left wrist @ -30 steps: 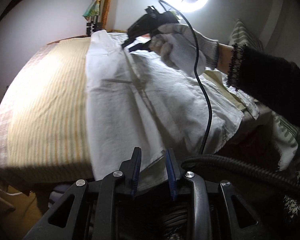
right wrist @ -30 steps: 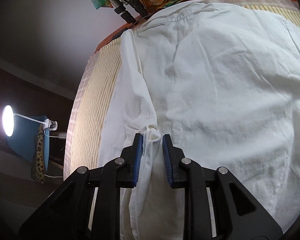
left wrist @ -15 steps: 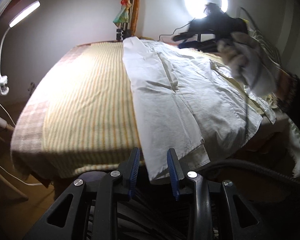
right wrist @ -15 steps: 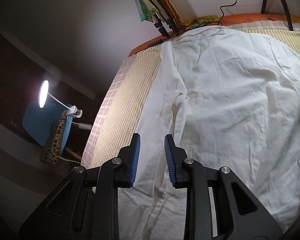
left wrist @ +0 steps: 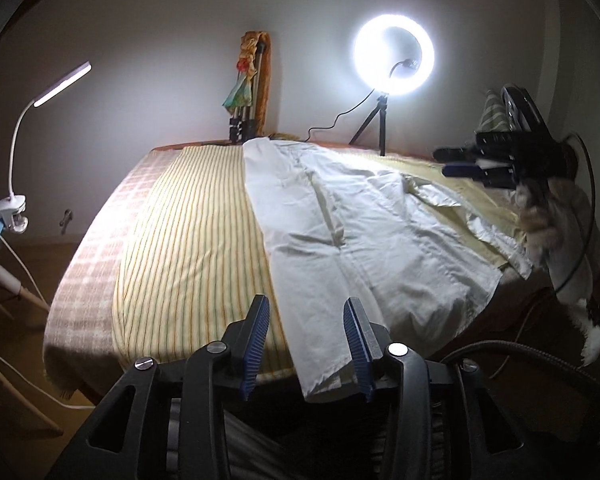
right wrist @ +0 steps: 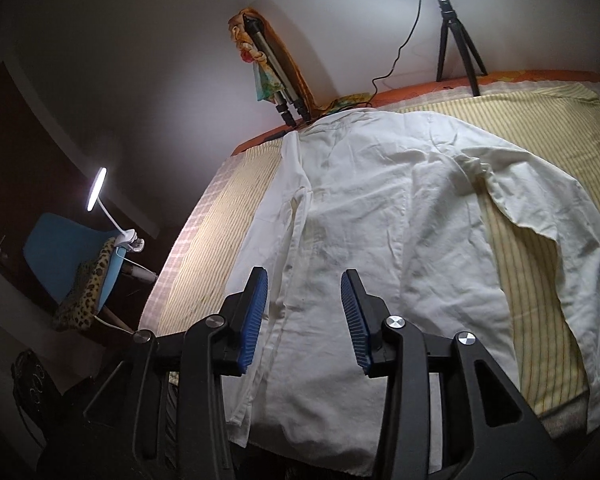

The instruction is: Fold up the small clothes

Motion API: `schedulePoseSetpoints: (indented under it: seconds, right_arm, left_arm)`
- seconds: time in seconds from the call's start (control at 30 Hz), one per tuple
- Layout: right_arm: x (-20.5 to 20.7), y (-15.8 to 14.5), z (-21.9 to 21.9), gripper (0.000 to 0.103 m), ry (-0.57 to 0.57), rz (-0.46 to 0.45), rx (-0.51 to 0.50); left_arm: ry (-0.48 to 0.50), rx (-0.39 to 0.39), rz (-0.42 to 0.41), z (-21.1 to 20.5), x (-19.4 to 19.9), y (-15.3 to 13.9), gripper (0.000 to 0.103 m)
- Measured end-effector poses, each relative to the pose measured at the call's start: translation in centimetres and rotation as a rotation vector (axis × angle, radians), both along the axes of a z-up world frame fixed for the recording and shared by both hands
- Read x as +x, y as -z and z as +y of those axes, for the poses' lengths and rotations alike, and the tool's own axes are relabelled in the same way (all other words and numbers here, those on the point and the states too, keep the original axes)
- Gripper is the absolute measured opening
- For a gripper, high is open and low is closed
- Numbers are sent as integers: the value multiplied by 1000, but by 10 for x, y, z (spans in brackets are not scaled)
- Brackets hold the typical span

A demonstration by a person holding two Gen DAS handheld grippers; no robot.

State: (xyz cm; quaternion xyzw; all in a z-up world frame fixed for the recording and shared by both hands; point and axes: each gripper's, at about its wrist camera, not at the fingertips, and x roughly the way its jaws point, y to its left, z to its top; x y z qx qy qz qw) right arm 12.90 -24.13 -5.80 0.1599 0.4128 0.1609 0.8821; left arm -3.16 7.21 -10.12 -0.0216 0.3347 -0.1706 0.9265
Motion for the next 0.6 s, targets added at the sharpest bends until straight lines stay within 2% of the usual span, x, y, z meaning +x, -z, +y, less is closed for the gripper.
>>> schedulePoseSetpoints:
  seconds: [0.33, 0.6]
  right_arm:
    - [-57, -12, -74, 41, 158, -37, -96]
    - [-64, -5, -167, 41, 278, 15, -128]
  left_arm:
    - [90, -63, -42, -28, 16, -23, 54]
    - [171, -68, -49, -76, 26, -27, 66]
